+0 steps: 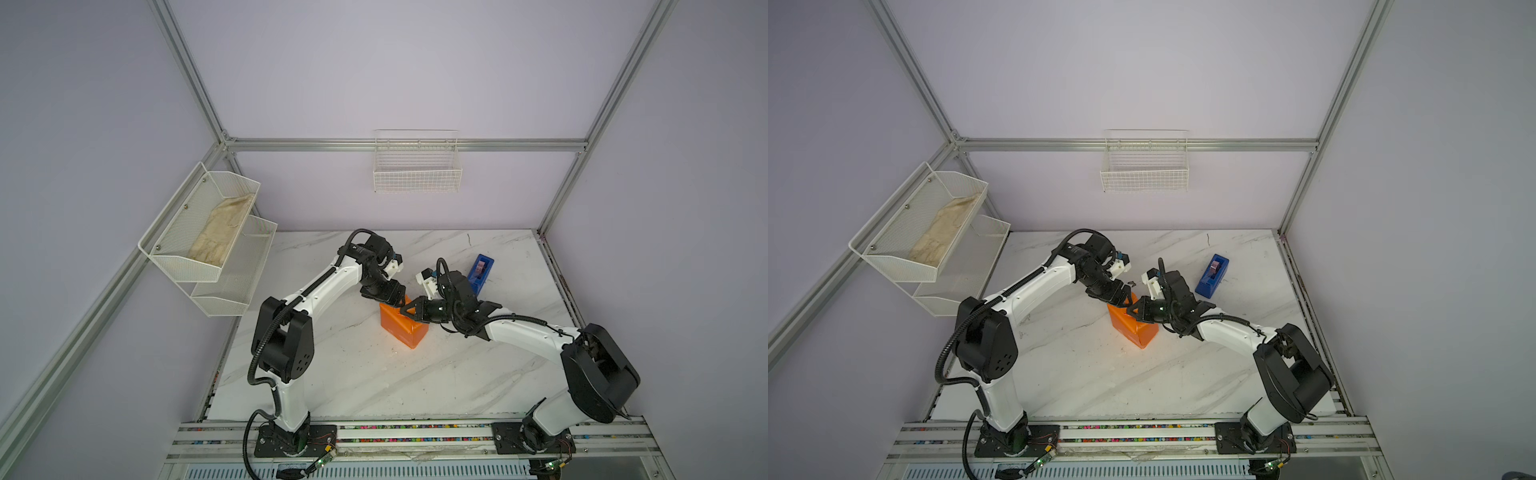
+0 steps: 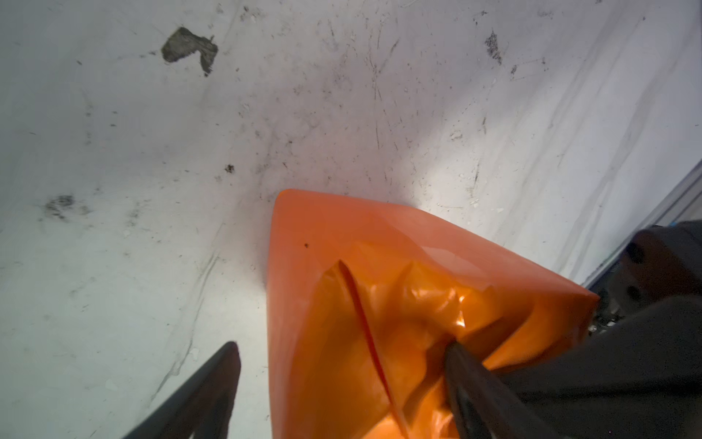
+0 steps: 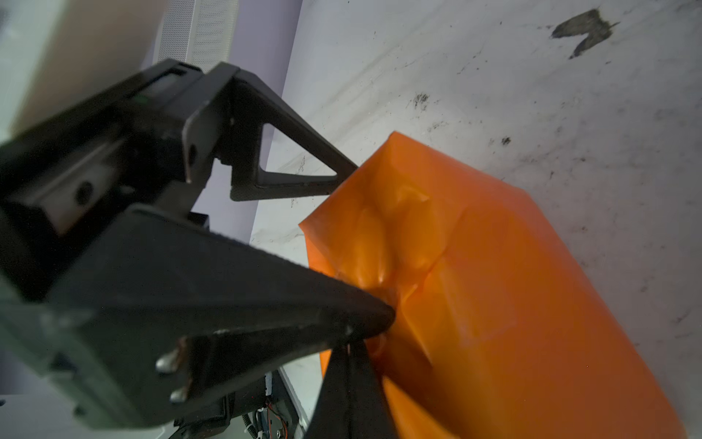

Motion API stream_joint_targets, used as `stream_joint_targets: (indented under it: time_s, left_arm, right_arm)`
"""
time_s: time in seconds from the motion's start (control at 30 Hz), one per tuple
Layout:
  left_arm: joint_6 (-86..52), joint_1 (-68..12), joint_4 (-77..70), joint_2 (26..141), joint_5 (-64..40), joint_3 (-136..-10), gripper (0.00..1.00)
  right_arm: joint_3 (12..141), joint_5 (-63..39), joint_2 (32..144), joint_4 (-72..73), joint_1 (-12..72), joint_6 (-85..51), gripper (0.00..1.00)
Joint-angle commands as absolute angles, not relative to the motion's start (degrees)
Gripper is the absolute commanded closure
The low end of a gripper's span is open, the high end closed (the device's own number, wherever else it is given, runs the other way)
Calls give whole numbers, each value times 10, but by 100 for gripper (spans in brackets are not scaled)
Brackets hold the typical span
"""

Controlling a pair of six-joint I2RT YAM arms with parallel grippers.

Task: Wrap a gift box in wrapping paper
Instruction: Fold the wrapping paper for the gift box.

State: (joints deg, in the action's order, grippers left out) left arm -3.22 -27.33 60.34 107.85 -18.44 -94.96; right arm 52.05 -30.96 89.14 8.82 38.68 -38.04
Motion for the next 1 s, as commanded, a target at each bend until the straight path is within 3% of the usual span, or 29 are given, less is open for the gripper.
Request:
stream_joint_targets:
  time_s: [0.0, 0.27, 0.47, 0.63, 0.77, 0.97]
  left_arm:
    - [16, -261, 638, 1084, -159, -996, 17]
    - [20, -238, 636, 1101, -259, -991, 20]
    - [20, -226, 625, 1105, -284, -964, 33]
    - [18, -223, 620, 1103, -287, -941, 35]
    - [12, -221, 617, 1099, -277, -928, 36]
    - [5, -221, 608, 1097, -279, -913, 38]
  right_arm:
    - [512, -296, 903, 17, 394, -377, 100]
    - [517, -297, 903, 11, 394, -375, 100]
    - [527, -296, 901, 4, 394, -373, 97]
    - [563, -264, 857, -28, 392, -400, 82]
    - [572, -218, 792, -77, 389, -453, 60]
    - [527, -143, 685, -170, 389, -531, 43]
